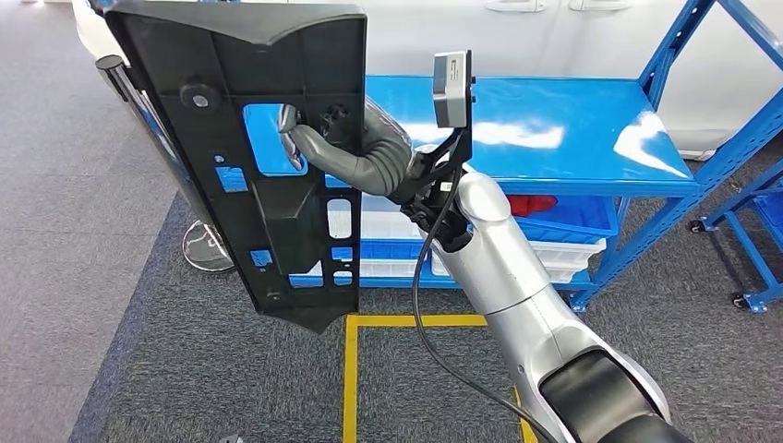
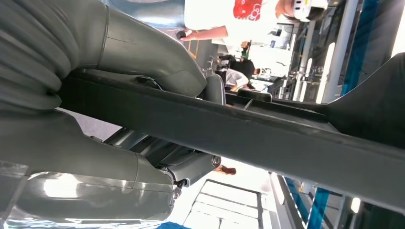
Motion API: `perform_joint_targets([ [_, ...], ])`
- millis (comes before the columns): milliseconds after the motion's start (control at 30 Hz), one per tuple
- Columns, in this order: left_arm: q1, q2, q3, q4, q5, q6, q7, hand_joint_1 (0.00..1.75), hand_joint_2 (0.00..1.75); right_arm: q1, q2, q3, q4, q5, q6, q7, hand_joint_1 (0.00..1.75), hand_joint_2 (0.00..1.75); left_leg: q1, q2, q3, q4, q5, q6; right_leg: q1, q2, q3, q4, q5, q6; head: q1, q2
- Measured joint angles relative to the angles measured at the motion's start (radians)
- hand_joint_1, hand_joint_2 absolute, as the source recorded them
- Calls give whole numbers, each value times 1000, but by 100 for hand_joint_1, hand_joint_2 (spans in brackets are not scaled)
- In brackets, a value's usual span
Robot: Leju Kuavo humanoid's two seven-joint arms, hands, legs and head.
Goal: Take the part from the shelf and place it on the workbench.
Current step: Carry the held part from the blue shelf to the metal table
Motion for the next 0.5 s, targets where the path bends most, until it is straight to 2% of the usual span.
perform_joint_targets([
  [33,0,0,0,0,0,1,-4,0,175,-1,0,0,1,-1,0,0,175,175,2,1,-1,-5,6,6,-1,1,-6,13,-12,6,1,0],
  [67,-1,-1,0,0,0,1,-8,0,175,-2,-1,0,2,-2,-1,-1,175,175,5,2,-3,-10,12,11,-3,3,-20,45,-36,11,2,0],
  [167,-2,-1,0,0,0,2,-17,0,175,0,-2,0,10,-5,-3,-1,175,175,6,3,-14,-11,22,16,-15,5,-98,233,-135,27,5,0],
  [200,-1,-1,0,0,0,2,-18,0,175,1,-4,0,14,-5,-3,-1,175,175,6,3,-17,-11,24,15,-19,5,-112,273,-147,31,5,0],
  [233,0,-1,0,0,0,3,-19,0,175,3,-4,0,17,-5,-3,-1,175,175,7,3,-20,-10,25,14,-22,5,-108,275,-140,32,5,0],
  [267,0,-1,0,0,0,3,-19,0,175,3,-5,0,19,-5,-3,-2,175,175,7,2,-21,-9,26,13,-25,5,-83,234,-115,33,5,0],
  [300,0,-1,0,0,0,3,-20,0,175,3,-5,0,21,-5,-4,-2,175,175,7,2,-22,-7,27,11,-27,5,-44,165,-81,31,5,0],
  [367,-2,-1,0,0,0,3,-21,0,175,1,-5,0,22,-5,-6,-2,175,175,5,1,-25,-4,28,2,-24,5,23,36,-40,25,4,0],
  [400,-2,0,0,0,0,3,-21,0,175,1,-5,0,23,-5,-10,-3,175,175,3,1,-29,-2,27,-1,-23,6,36,4,-34,22,4,0],
  [500,-2,1,0,0,0,4,-22,0,175,3,-6,0,28,2,-23,-3,175,175,2,2,-34,-2,30,-8,-20,9,34,-10,-31,16,3,0],
])
